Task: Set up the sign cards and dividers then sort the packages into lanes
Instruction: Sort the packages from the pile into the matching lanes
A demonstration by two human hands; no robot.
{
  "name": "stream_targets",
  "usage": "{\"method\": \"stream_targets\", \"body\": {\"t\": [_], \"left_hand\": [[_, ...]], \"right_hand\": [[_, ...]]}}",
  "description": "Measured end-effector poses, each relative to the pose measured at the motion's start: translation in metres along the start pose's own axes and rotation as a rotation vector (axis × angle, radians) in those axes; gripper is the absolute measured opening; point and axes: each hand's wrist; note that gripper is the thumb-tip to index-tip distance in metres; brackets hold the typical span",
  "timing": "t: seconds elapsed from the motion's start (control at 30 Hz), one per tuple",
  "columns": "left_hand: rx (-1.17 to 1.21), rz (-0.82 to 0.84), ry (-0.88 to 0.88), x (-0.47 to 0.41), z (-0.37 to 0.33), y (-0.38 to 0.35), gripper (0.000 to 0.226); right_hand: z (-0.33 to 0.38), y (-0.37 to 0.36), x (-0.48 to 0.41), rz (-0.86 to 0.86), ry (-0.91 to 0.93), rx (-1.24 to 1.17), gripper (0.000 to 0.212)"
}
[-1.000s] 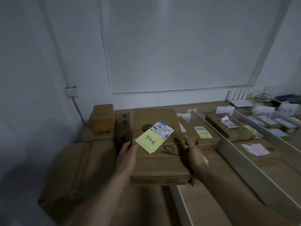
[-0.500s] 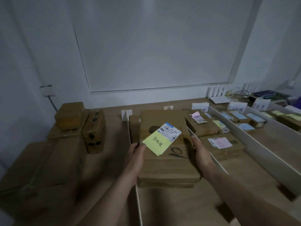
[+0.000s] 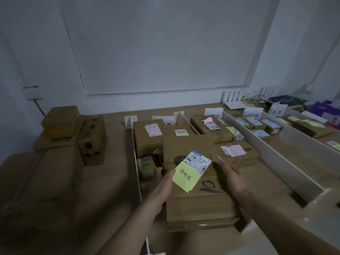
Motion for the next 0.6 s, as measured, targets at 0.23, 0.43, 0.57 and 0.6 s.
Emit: {"method": "stream_targets", "body": {"t": [0.23, 0.43, 0.57, 0.6], "left_hand": [[0.007, 0.015, 0.085, 0.016, 0.024, -0.013, 0.037], [0.043, -0.015, 0.186, 0.02, 0.026, -0.031, 0.038], [0.028, -0.054, 0.26, 0.022, 0.032, -0.049, 0.048], [0.028, -0.062, 0.285, 0.024, 0.033, -0.053, 0.051]], "right_hand": [[-0.045, 0.007, 0.004, 0.002, -0.043, 0.034, 0.076], [-0.05, 0.017, -0.013, 0.036, -0.053, 0.102, 0.081], [-0.049, 0.027, -0.015, 0.074, -0.03, 0.157, 0.084], [-0.05, 0.03, -0.017, 0.084, -0.037, 0.169, 0.085]]}}
Point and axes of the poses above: each hand's wrist, its own x-axis away from the middle knuckle, its own y-axis out of the back of the hand, z = x × y, and after that the axes turned 4 degrees about -y, right-handed
